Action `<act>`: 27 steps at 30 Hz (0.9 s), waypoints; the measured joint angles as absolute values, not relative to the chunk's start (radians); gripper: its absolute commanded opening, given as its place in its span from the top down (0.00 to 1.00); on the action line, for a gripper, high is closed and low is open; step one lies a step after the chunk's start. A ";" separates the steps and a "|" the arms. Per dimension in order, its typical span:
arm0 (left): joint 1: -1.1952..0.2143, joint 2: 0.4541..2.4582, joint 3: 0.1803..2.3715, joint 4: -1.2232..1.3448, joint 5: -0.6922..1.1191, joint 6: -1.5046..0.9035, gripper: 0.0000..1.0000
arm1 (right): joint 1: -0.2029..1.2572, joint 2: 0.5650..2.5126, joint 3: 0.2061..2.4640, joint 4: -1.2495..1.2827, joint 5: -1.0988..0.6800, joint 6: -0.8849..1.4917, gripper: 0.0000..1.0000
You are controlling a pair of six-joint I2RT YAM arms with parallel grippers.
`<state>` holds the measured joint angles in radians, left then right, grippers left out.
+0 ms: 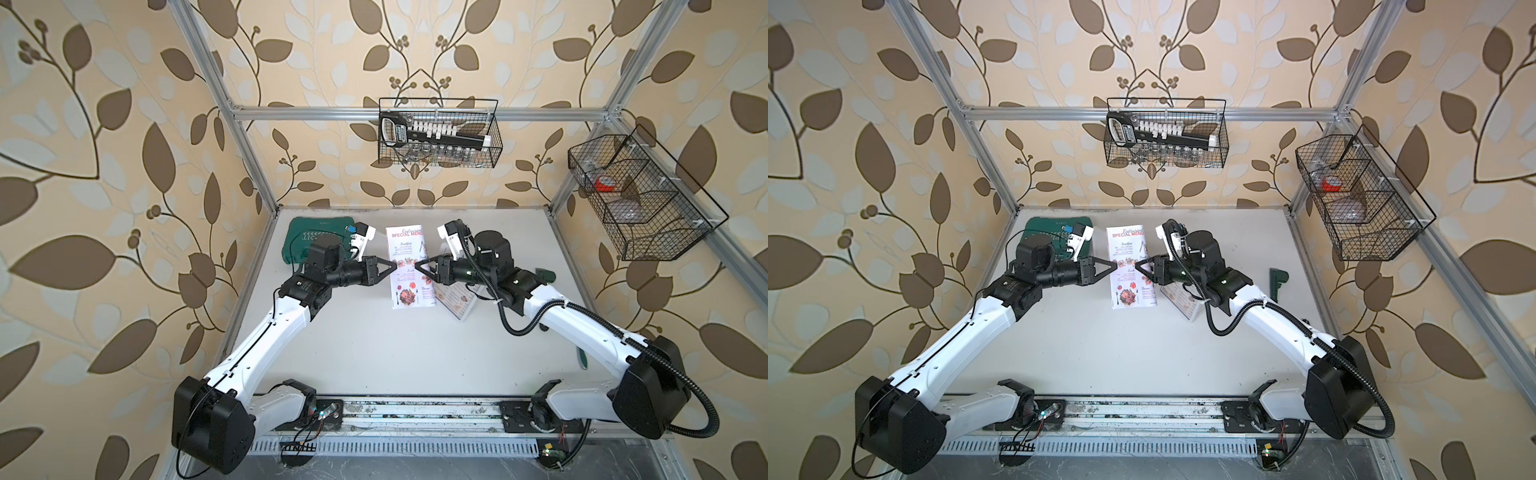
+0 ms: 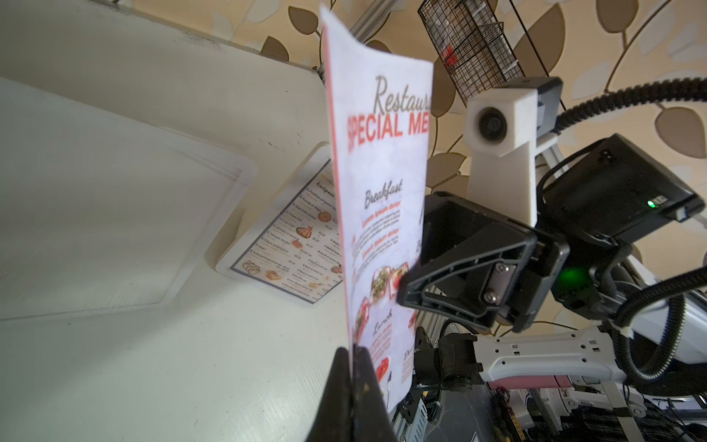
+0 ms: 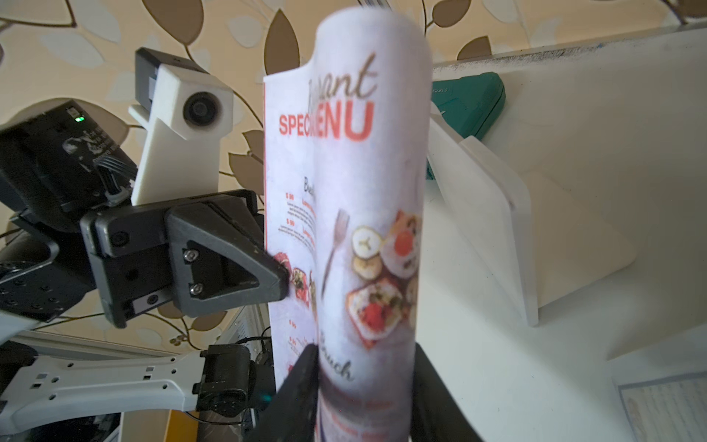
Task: Insert the menus into the narrow rack
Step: Pick up the menu from the center of the board.
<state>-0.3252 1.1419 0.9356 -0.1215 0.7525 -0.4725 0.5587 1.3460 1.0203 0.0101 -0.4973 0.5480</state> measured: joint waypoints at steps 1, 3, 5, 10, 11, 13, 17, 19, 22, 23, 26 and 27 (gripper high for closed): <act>-0.325 1.143 0.944 -0.131 0.752 -0.470 1.00 | 0.556 1.346 1.020 0.010 -0.498 0.546 0.55; -0.325 1.146 0.983 -0.163 0.752 -0.458 1.00 | 0.546 1.346 1.020 0.010 -0.499 0.547 0.48; -0.325 1.154 1.036 -0.188 0.755 -0.439 1.00 | 0.531 1.345 1.020 0.011 -0.506 0.547 0.41; -0.325 1.172 1.185 -0.227 0.782 -0.376 1.00 | 0.508 1.327 1.020 0.012 -0.527 0.540 0.30; -0.325 1.176 1.217 -0.233 0.789 -0.361 1.00 | 0.503 1.317 1.020 0.011 -0.533 0.540 0.29; -0.325 1.187 1.271 -0.249 0.807 -0.336 1.00 | 0.492 1.294 1.020 0.012 -0.547 0.539 0.26; -0.325 1.231 1.396 -0.289 0.842 -0.282 1.00 | 0.451 1.235 1.020 0.026 -0.587 0.542 0.22; -0.325 1.247 1.432 -0.292 0.870 -0.261 1.00 | 0.428 1.211 1.020 0.041 -0.616 0.544 0.18; -0.325 1.247 1.431 -0.288 0.926 -0.242 1.00 | 0.402 1.183 1.020 0.064 -0.661 0.549 0.13; -0.325 1.242 1.420 -0.278 0.944 -0.237 1.00 | 0.398 1.176 1.020 0.072 -0.679 0.549 0.12; -0.325 1.204 1.361 -0.253 0.992 -0.226 1.00 | 0.390 1.171 1.020 0.084 -0.730 0.550 0.08; -0.325 1.187 1.340 -0.248 1.006 -0.221 1.00 | 0.387 1.172 1.020 0.088 -0.746 0.551 0.08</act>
<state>-0.3252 1.1866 1.3403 -0.2478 1.0058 -0.2214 0.3874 1.1725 1.0203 0.0879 -0.7464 0.5507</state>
